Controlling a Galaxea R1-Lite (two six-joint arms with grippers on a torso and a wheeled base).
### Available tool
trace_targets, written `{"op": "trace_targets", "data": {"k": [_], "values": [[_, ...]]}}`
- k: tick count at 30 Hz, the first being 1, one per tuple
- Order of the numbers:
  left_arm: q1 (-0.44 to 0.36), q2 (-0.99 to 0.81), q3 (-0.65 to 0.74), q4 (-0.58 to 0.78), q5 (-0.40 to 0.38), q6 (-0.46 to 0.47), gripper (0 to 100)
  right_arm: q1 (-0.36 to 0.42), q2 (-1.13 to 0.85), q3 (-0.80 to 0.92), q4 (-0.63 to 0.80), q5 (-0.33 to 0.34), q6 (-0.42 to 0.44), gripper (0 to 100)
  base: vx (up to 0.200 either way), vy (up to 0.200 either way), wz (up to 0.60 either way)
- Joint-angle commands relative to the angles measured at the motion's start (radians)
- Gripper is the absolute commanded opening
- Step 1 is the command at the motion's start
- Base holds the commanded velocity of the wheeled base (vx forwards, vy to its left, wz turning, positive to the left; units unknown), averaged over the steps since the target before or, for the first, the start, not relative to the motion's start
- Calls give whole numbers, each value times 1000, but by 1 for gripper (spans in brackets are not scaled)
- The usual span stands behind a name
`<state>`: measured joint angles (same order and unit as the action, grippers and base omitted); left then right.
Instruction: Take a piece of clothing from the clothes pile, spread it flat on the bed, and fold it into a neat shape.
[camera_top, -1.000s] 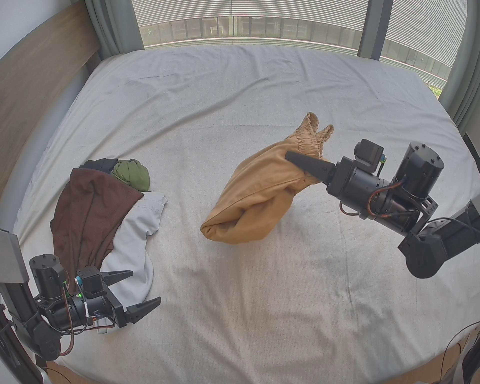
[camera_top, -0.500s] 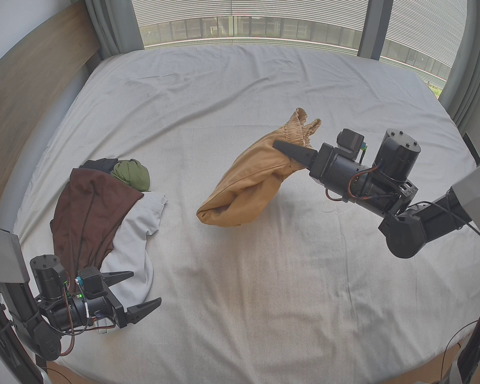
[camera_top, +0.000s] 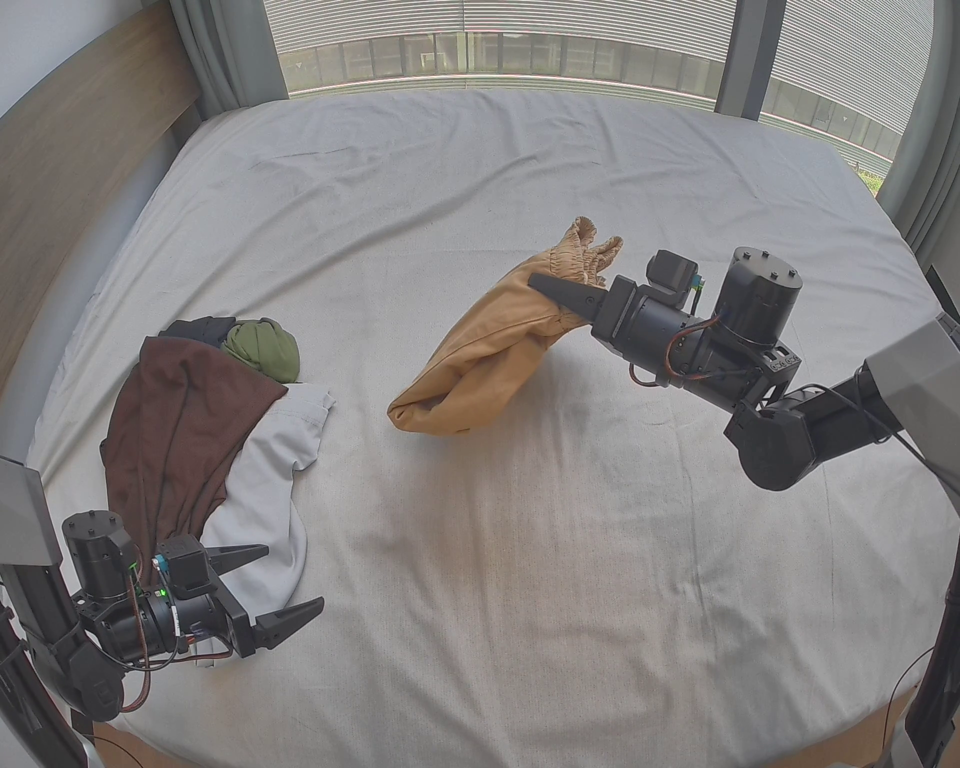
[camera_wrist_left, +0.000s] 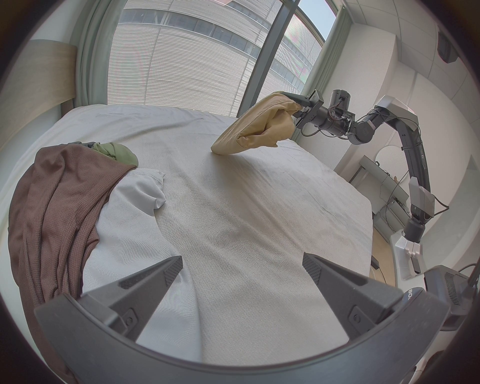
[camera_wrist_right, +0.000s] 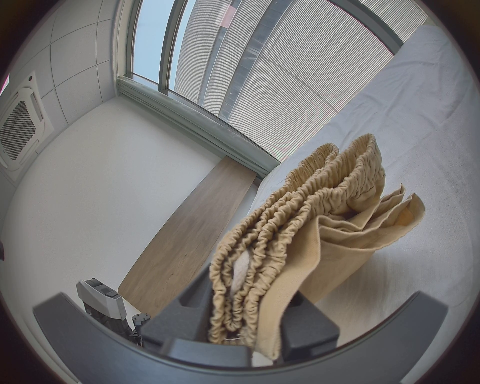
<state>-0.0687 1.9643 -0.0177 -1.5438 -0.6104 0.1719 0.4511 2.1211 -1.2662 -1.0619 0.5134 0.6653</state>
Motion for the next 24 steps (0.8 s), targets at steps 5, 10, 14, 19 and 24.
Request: {"op": "trace_targets", "data": {"k": [5, 10, 14, 19, 24], "values": [[-2, 5, 18, -1, 0, 0, 100, -2, 53, -99, 40, 0, 0, 0, 0, 0, 0], [0, 5, 18, -1, 0, 0, 100, -2, 62, -156, 69, 0, 0, 0, 0, 0, 0], [0, 8, 18, -1, 0, 0, 100, -3, 62, -213, 103, -1, 0, 0, 0, 0, 0], [1, 8, 18, 1, 0, 0, 100, -12, 69, -311, 152, -1, 0, 0, 0, 0, 0], [0, 8, 18, 1, 0, -2, 100, -17, 112, -397, 161, -3, 3, 0, 0, 0, 0]]}}
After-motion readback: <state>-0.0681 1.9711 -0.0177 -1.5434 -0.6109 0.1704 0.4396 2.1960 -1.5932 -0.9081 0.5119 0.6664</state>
